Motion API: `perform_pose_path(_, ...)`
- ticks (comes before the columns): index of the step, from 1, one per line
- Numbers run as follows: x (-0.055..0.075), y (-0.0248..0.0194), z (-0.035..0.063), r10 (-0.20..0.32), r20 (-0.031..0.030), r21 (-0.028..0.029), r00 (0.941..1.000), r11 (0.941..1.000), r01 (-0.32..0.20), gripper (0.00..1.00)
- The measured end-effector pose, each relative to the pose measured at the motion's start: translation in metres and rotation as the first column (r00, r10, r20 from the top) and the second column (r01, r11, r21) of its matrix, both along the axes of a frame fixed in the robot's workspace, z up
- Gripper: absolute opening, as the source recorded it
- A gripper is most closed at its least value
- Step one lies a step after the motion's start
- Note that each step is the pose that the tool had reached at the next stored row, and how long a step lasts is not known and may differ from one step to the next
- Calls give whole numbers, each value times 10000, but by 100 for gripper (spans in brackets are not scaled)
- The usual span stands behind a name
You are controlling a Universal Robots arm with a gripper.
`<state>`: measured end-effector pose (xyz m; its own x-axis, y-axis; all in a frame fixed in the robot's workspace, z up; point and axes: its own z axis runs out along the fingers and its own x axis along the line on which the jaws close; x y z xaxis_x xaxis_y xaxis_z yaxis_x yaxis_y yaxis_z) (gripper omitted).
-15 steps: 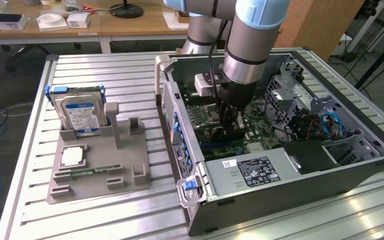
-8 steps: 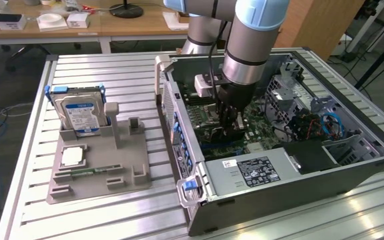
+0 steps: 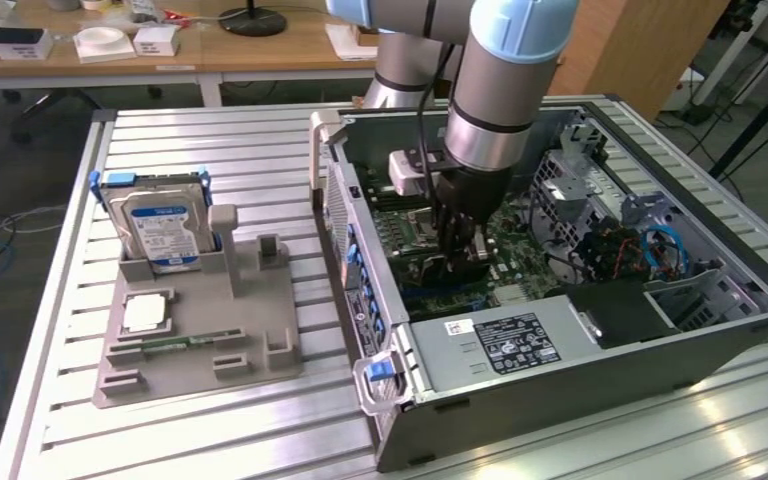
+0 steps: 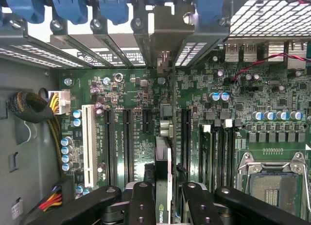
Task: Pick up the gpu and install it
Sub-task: 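Insert the gpu into the slot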
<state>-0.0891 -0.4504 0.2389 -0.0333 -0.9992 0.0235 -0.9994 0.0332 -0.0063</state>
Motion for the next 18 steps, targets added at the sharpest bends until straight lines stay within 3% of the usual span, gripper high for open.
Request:
perform_pose_path(9,-1,0,-43,-1,5,1,10000,10000,1,26)
perform_pose_path(11,-4,4,-30,-10,10,32,10000,10000,9,27)
perform_pose_path(12,-4,2,7,-9,11,14,10000,10000,8,27)
perform_pose_path(16,-2,0,176,-1,6,4,10000,10000,1,45)
perform_pose_path(18,-1,1,266,0,6,3,10000,10000,0,45)
